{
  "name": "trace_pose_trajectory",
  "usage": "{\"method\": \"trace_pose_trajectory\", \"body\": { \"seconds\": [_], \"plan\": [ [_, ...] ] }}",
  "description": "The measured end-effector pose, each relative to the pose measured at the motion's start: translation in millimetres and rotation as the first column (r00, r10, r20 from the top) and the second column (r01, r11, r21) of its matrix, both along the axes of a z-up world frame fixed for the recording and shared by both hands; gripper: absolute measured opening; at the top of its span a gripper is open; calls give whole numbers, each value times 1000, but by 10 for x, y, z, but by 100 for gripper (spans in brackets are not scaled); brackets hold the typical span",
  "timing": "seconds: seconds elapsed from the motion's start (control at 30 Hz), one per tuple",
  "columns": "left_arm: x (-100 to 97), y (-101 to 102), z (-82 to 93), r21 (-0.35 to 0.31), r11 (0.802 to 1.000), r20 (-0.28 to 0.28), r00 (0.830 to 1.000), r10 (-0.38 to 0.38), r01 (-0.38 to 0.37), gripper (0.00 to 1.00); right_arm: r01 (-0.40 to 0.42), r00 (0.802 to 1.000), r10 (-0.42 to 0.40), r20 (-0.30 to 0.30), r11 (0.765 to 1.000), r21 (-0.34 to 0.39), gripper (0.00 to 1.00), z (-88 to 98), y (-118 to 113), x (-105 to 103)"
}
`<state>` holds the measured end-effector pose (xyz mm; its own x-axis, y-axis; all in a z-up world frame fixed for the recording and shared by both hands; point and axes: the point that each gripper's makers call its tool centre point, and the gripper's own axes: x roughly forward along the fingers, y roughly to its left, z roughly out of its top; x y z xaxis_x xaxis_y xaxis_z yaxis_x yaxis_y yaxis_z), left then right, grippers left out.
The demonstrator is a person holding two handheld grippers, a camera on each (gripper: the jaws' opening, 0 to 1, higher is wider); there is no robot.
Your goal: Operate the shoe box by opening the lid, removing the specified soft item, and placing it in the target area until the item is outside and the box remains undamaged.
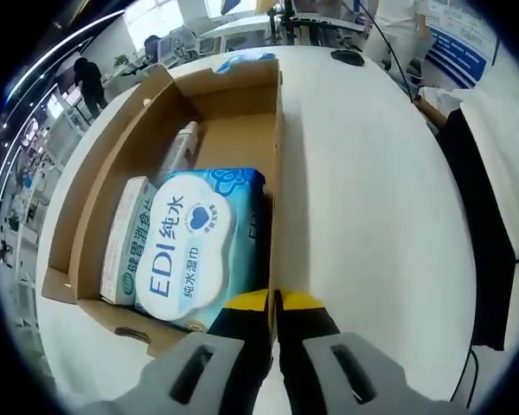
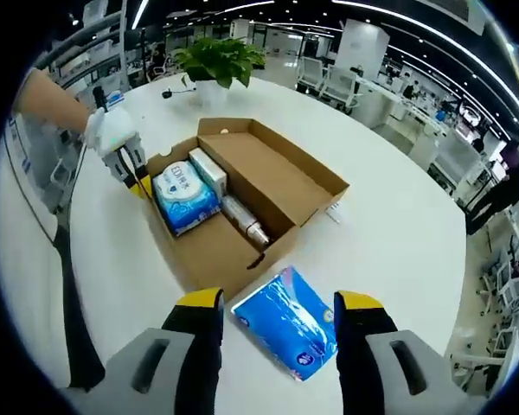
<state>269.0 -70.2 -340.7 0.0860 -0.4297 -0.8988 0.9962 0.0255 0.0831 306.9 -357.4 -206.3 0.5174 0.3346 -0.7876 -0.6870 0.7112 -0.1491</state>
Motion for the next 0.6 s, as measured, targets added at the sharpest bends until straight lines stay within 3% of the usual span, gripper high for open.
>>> {"method": "trace_pose_trajectory", "body": {
  "seconds": [0.23, 0.37, 0.4, 0.53, 0.6],
  "plan": [
    [-3, -7, 6, 0, 1000, 0, 1000, -5, 5, 1, -14, 995, 20, 93, 998, -63, 49, 153, 1, 82],
    [0, -8, 2, 0, 1000, 0, 1000, -8, 8, 1, -37, 993, 45, 111, 997, -68, 46, 196, 109, 106],
    [1, -8, 0, 0, 1000, -1, 1000, -8, 8, 1, -83, 990, 93, 108, 992, -93, 46, 193, 166, 108],
    [6, -10, 3, -1, 1000, 0, 1000, -6, 6, 1, -87, 992, 92, 80, 994, -65, 44, 240, 253, 133],
    [5, -11, 5, -1, 1000, 0, 1000, -11, 11, 1, -79, 992, 83, 99, 996, -44, 44, 295, 295, 186]
  ]
}}
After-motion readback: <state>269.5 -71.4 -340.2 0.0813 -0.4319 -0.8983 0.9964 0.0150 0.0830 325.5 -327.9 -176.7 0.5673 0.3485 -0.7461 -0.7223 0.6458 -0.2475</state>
